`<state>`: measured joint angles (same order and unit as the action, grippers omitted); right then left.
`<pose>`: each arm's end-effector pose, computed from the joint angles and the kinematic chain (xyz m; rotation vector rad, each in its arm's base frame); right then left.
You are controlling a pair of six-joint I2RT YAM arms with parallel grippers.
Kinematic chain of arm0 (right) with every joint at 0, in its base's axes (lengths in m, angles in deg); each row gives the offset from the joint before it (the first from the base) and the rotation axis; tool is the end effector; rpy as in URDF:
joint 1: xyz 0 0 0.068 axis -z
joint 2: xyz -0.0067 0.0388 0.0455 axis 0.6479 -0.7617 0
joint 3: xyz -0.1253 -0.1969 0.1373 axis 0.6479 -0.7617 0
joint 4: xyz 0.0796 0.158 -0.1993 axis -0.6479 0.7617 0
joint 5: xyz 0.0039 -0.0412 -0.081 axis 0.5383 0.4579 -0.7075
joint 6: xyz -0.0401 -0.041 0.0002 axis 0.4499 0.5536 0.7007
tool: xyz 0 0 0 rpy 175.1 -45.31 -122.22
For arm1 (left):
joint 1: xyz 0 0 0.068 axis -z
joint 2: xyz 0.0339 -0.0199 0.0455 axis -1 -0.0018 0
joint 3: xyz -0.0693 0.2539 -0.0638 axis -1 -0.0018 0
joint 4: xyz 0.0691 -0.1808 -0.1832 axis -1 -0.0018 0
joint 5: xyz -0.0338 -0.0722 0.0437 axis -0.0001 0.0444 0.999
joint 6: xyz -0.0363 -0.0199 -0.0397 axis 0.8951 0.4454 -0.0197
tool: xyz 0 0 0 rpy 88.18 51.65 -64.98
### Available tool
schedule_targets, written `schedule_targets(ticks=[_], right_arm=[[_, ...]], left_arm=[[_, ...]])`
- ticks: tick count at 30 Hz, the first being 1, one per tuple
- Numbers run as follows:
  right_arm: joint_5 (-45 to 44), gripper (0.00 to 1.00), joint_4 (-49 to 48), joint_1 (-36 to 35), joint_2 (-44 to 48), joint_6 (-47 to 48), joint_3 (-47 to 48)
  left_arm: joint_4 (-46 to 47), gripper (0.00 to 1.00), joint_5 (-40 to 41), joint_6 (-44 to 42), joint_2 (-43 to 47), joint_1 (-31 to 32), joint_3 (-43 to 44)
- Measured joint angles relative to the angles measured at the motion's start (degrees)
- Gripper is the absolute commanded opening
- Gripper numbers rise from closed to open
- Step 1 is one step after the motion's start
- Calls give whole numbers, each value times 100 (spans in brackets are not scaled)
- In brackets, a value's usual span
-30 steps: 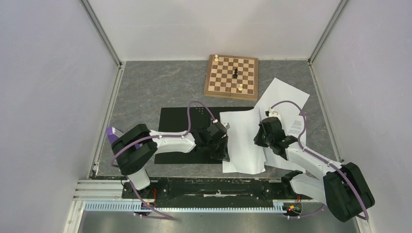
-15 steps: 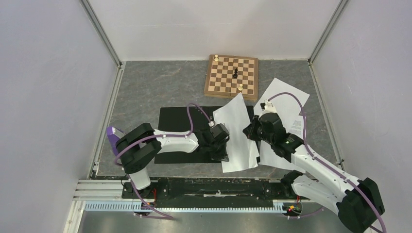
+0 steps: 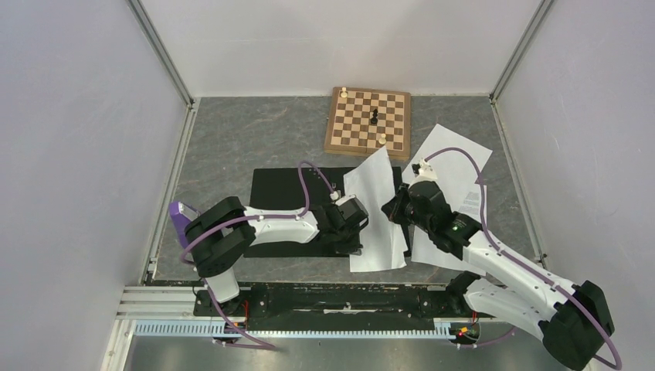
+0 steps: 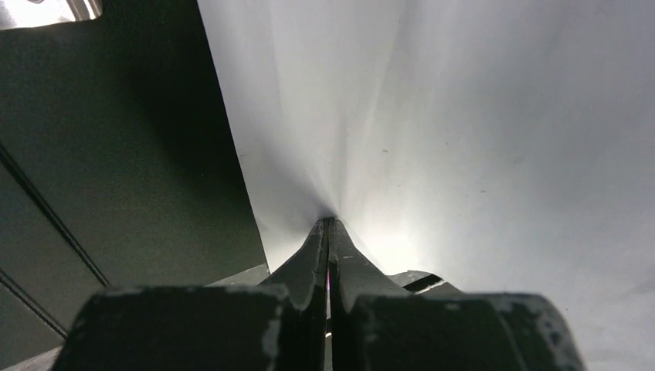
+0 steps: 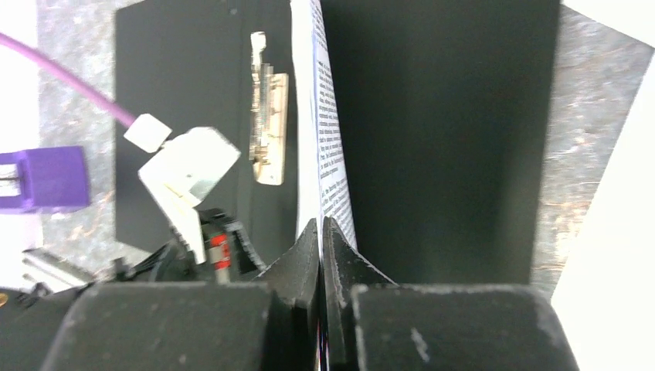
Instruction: Put the files into the folder
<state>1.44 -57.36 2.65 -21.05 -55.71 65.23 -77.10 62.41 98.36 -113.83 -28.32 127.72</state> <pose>0.1706 0.1266 0.2293 0.1752 2.2306 0.6926 0.1609 -0.2994 0.1373 -0.0102 2.8429 -0.6710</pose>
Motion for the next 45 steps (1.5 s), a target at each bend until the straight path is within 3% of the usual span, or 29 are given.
schedule_targets(ticks=[2,7,12,15,17,22,33,45], right_arm=[[-212,0,68,-2,-101,63,20],[-623,0,166,2,-656,426,13],[-870,0,160,9,-1075,789,-85],[-949,0,83,24,-1261,946,-133],[-953,0,28,48,-1340,1019,-168],[-929,0,-188,146,-1469,1106,-297],[-470,0,-772,640,-1797,857,-439],[232,0,-1128,999,-2337,264,-278]], left_arm=[[-170,4,114,-48,0,20,74],[-750,24,372,-417,129,17,234],[-1447,29,695,-872,765,-4,426],[-1777,26,1023,-1152,1401,-203,540],[-1882,19,1132,-1279,1694,-538,522],[-1893,3,1300,-1515,1711,-1517,273],[-1884,2,1423,-1744,560,-1722,151],[-1757,2,1591,-1744,479,-1709,9]])
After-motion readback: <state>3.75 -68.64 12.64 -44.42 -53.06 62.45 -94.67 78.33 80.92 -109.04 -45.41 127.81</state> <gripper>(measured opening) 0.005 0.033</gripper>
